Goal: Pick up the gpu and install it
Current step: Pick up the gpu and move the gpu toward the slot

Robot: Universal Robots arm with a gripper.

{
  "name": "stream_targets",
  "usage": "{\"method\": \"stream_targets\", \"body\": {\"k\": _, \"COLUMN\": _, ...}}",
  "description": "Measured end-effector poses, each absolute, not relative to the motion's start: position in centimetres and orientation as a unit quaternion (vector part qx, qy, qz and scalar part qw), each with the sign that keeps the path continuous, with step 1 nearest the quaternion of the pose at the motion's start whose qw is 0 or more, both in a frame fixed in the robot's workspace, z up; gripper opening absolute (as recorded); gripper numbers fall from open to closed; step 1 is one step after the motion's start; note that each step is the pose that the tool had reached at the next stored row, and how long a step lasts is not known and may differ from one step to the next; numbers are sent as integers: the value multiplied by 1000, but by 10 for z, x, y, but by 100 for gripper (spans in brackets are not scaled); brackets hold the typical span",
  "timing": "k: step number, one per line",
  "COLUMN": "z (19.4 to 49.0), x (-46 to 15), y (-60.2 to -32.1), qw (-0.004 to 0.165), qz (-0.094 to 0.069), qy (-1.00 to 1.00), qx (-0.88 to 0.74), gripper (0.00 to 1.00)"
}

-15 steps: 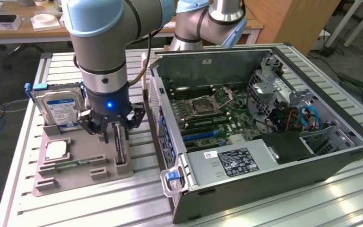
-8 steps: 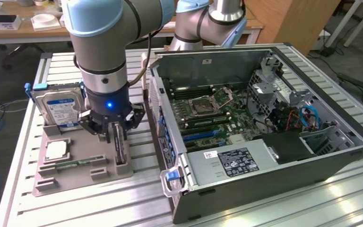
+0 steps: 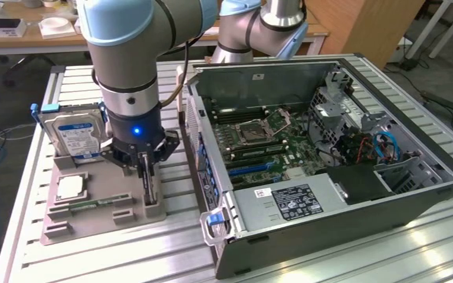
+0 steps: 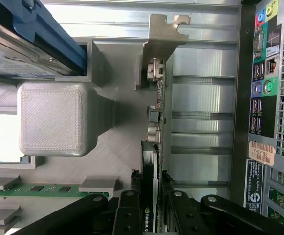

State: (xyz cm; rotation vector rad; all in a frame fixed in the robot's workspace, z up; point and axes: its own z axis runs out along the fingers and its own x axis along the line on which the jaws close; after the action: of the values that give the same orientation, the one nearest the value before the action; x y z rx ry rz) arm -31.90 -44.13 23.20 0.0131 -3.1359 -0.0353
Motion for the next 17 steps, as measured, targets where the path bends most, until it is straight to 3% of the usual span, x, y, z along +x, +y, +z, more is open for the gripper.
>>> {"method": "stream_targets", "body": {"k": 17, "z": 235, "x": -319, "y": -441, "qw": 3, "qz": -18, "qy": -1000, "qx": 4, "gripper": 26}}
